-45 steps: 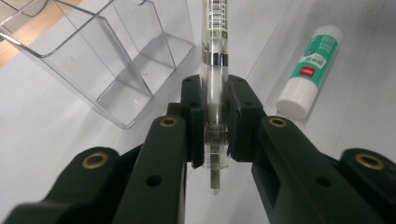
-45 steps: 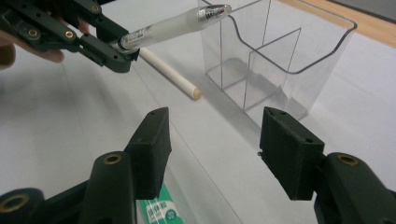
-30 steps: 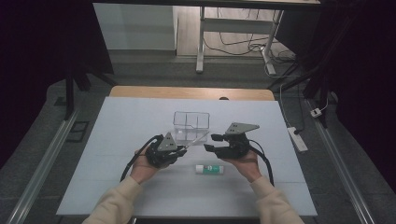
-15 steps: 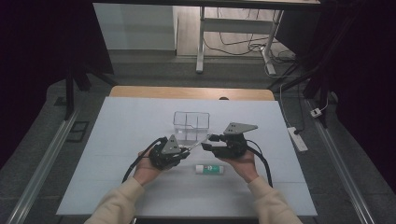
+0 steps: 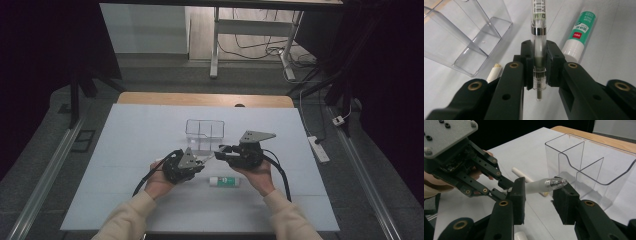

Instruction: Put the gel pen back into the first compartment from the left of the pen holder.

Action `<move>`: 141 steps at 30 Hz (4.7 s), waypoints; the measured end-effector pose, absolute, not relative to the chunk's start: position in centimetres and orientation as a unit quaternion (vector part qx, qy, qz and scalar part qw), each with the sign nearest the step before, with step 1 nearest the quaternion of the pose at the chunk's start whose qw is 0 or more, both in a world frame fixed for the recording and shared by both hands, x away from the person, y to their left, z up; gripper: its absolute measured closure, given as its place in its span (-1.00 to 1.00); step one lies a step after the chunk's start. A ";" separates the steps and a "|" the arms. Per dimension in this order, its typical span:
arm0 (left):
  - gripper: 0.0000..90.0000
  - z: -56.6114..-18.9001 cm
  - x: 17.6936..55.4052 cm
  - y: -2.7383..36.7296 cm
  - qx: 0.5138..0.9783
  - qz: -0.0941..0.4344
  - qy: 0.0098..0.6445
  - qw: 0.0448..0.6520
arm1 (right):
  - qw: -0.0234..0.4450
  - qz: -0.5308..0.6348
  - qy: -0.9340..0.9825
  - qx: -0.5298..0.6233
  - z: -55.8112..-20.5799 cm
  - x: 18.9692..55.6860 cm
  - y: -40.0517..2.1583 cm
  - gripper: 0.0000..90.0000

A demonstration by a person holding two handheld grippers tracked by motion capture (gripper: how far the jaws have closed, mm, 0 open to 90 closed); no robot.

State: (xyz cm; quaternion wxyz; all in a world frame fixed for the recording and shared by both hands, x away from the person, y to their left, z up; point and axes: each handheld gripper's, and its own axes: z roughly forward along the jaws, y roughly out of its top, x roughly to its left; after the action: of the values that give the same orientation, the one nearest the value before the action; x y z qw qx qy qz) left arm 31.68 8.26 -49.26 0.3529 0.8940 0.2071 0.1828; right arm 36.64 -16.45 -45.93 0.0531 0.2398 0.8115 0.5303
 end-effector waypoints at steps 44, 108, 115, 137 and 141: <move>0.10 -49.0 32.0 10.2 0.865 0.173 0.268 0.386 | 0.025 0.570 0.799 0.190 -45.0 36.4 -17.3 0.76; -0.18 -51.0 27.3 22.0 0.829 0.156 0.387 0.372 | 0.086 0.597 0.771 0.203 -39.7 39.5 -17.4 0.76; -0.18 -51.0 27.4 22.1 0.829 0.157 0.388 0.371 | 0.090 0.596 0.770 0.210 -39.3 40.3 -17.2 0.76; -0.19 -51.1 27.5 22.2 0.827 0.151 0.393 0.373 | 0.094 0.588 0.772 0.223 -38.0 43.0 -15.7 0.76; -0.20 -51.2 27.6 22.2 0.827 0.150 0.394 0.371 | 0.093 0.583 0.775 0.226 -37.8 43.7 -15.0 0.76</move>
State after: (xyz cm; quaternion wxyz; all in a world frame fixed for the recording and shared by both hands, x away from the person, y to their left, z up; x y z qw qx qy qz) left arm 27.55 22.21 -51.18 0.3715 0.8272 0.3941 0.1498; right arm 43.66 -14.98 -37.79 0.0930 0.2263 0.7748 0.5829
